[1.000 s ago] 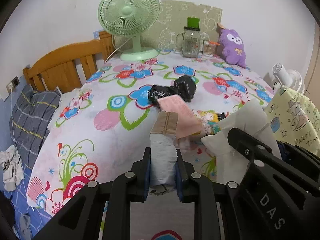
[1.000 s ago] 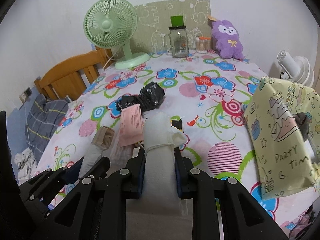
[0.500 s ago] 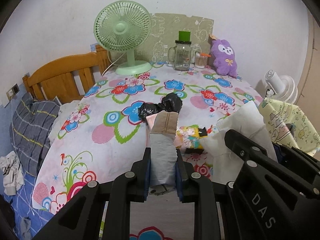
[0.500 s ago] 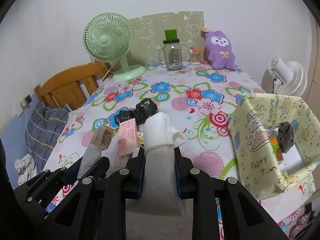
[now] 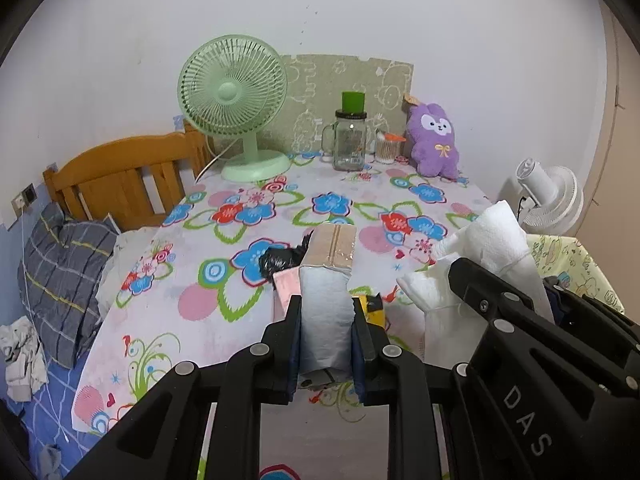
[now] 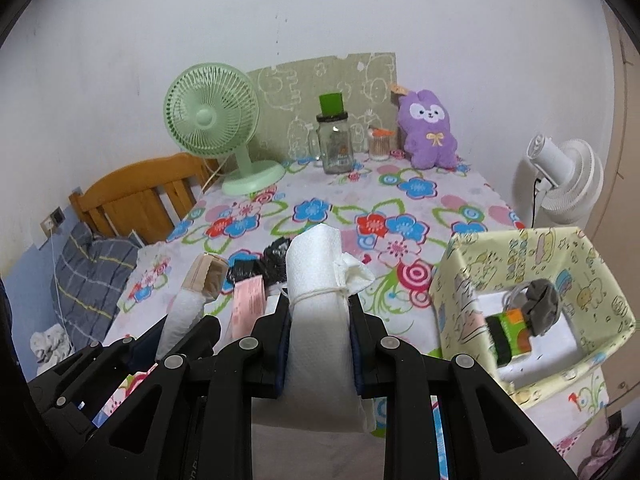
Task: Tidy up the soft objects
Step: 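Carry the white cloth and white sock with both grippers toward the gift box, then lower the white sock into the box while the right gripper lowers the white cloth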
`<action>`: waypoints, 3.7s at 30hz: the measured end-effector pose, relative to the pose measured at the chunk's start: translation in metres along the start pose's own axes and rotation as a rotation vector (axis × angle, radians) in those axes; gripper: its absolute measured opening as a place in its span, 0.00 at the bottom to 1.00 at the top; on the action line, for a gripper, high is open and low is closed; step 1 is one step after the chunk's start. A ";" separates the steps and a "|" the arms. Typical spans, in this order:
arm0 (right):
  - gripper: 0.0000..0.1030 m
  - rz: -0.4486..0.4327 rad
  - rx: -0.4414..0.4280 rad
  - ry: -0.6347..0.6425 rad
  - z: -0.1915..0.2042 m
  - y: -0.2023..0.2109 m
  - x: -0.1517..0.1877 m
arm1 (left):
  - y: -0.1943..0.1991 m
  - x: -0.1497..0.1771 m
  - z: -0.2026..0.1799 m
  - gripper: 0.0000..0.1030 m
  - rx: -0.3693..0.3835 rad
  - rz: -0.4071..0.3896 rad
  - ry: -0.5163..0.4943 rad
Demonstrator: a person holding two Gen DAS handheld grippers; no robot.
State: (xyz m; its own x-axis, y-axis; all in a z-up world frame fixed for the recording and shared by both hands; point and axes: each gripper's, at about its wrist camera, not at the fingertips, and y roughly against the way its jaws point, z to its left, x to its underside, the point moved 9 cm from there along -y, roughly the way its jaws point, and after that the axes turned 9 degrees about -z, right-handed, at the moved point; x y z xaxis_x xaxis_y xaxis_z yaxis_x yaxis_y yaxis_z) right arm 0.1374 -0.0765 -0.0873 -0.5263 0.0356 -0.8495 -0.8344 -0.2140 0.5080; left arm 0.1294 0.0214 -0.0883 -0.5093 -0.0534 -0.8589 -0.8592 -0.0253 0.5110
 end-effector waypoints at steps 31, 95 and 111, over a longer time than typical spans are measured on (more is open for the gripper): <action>0.26 -0.084 0.069 -0.037 -0.075 0.027 -0.050 | 0.001 -0.043 -0.083 0.19 0.084 -0.062 -0.032; 0.32 -0.003 0.249 -0.174 -0.231 -0.007 -0.009 | -0.057 -0.001 -0.224 0.72 0.235 0.057 -0.209; 0.79 -0.051 0.269 -0.154 -0.217 0.014 -0.014 | -0.039 -0.005 -0.214 0.78 0.259 0.020 -0.208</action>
State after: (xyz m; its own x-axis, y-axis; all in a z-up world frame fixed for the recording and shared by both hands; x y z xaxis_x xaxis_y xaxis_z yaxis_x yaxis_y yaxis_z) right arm 0.1685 -0.2920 -0.0993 -0.4840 0.1916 -0.8538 -0.8629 0.0573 0.5021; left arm 0.1758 -0.1914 -0.0969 -0.5024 0.1548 -0.8507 -0.8192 0.2294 0.5256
